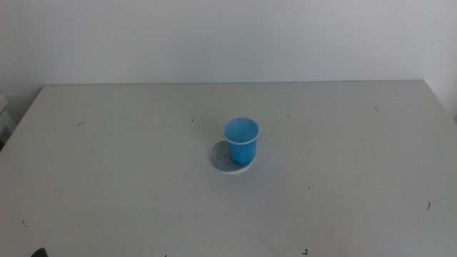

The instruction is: Place an empty cup on a cup mat.

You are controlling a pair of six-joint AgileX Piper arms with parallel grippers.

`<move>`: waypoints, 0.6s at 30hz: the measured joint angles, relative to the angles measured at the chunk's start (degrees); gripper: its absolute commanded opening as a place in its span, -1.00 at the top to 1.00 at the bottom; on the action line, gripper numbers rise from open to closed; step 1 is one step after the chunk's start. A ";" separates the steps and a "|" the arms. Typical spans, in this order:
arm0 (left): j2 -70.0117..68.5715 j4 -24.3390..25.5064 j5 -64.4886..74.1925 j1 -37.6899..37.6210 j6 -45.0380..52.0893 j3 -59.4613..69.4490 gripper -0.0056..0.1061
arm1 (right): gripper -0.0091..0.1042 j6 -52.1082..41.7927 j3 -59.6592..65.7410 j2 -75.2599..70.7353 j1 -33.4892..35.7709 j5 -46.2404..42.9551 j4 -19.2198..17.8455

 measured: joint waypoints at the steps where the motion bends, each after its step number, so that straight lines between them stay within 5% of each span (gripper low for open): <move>1: 0.00 0.00 0.00 0.00 0.00 0.00 -0.98 | -0.69 0.00 0.71 -1.18 0.00 -0.07 -0.15; 18: 0.00 0.00 0.00 0.00 0.00 0.00 -0.98 | -0.69 0.00 9.57 -2.92 0.00 -2.20 -3.98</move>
